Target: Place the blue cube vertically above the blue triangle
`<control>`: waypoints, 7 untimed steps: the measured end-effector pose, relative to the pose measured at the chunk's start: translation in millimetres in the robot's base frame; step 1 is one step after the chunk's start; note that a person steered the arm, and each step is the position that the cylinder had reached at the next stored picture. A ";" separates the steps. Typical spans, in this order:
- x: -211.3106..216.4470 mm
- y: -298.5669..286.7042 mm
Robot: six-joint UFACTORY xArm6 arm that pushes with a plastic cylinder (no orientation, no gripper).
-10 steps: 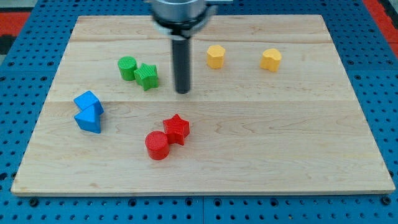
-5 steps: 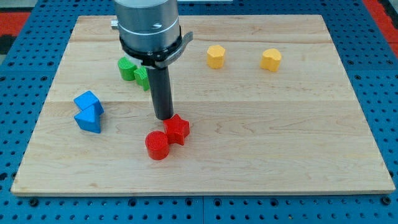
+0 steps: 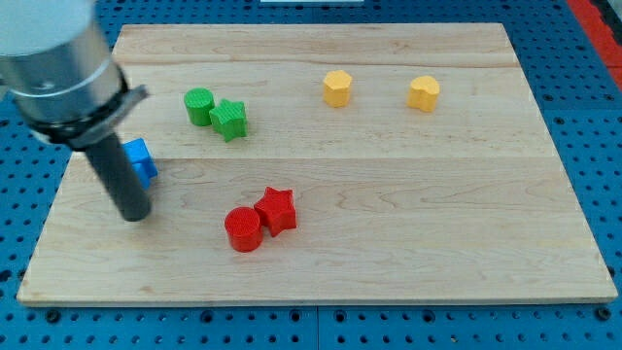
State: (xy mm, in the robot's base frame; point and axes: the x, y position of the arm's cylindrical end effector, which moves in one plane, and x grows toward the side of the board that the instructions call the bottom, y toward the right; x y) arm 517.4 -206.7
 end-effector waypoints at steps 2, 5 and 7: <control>-64.7 0.0; -107.3 12.6; -179.0 4.0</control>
